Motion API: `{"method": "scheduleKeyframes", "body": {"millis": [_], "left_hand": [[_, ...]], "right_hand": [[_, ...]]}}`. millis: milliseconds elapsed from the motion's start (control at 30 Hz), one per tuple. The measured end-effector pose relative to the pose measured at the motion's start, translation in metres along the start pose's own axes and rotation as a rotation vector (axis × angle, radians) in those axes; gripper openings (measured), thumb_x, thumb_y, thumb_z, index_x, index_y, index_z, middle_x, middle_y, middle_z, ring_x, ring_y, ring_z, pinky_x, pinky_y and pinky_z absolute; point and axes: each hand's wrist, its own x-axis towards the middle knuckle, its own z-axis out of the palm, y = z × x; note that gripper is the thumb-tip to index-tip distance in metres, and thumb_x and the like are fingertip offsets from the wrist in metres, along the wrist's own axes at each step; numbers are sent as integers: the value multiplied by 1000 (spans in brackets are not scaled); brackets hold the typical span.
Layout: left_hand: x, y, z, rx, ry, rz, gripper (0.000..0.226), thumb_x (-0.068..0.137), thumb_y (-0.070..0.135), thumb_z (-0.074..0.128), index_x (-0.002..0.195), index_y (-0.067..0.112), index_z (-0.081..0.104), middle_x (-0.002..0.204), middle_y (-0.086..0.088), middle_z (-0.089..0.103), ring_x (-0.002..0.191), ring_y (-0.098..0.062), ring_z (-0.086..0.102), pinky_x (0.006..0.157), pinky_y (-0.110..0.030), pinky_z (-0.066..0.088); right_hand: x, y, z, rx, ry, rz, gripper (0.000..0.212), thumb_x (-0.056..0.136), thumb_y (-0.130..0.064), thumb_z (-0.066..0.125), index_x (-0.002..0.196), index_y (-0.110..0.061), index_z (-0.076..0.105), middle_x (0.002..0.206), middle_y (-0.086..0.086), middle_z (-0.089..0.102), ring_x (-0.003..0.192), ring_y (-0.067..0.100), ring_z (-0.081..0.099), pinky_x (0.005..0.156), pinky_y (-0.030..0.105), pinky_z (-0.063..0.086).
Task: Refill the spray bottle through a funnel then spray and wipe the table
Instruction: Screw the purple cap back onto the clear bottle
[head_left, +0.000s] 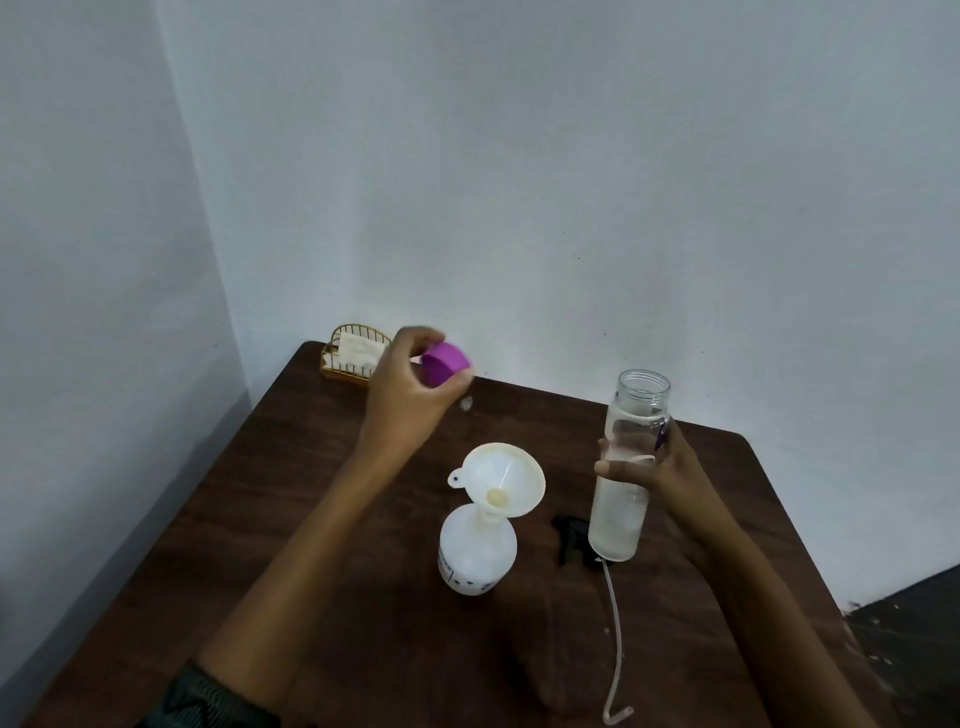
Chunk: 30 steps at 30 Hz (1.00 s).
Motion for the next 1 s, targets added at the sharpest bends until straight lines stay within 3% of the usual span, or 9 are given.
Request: {"method": "scheduleKeyframes", "body": {"millis": [67,167,300,400,467,567,667,833,1000], "left_hand": [[-3,32,14,-235,-57,-17,42,74,20,80,103,25,49,104,-2,63,85,-13,65,66,-14,50],[-10,56,40,-391,-176,-21,39,75,17,79,92,25,45,101,-6,66,75,-9,67,62,-16,50],[-20,58,69,-379,-240,61,40,74,14,79,90,22,43,102,-5,60,93,-13,63,68,-17,51],[-25,53,79,-378,-315,62,40,73,17,80,91,26,45,103,-4,57,103,-19,60,75,-28,55],[-27,51,81,-362,-379,79,44,73,16,81,100,24,47,107,0,57,103,-17,59,77,-25,56],[-29,47,80,-348,-396,129,46,74,13,80,110,19,52,113,4,58,104,-14,59,79,-18,55],[-29,41,81,-352,-317,173,41,75,16,78,112,16,62,120,1,57,108,-15,58,83,-23,55],[-28,37,83,-332,-169,257,40,78,15,76,116,11,66,118,-2,57,108,-15,59,85,-30,57],[-31,39,83,-321,-168,254,45,79,24,70,121,10,61,122,-5,63,112,-14,61,90,-30,55]], "right_hand": [[1,-3,4,-59,4,-35,67,57,-11,84,115,-22,51,113,4,64,103,20,61,88,36,50],[3,-7,11,-143,23,-103,65,63,0,81,113,-26,49,111,-7,61,101,8,58,82,23,46],[1,-8,18,-211,53,-169,65,64,1,80,114,-25,47,105,-16,59,88,-11,56,70,4,42],[0,-8,20,-250,70,-196,64,65,1,78,115,-24,45,101,-18,57,84,-17,54,67,0,40],[-1,-8,20,-271,81,-213,65,66,0,78,116,-23,44,100,-20,56,84,-19,53,66,-2,39],[-1,-9,21,-287,88,-227,64,67,-1,79,115,-24,43,99,-21,54,85,-20,52,66,-1,41],[-1,-10,23,-292,111,-240,64,67,-8,81,114,-29,43,99,-24,54,86,-15,54,69,6,39],[-1,-11,30,-240,121,-226,71,61,-37,77,121,-30,40,107,-15,55,94,-2,55,70,9,39],[0,-14,31,-269,123,-275,64,70,-19,80,119,-31,40,107,-13,58,92,-3,58,74,14,45]]}}
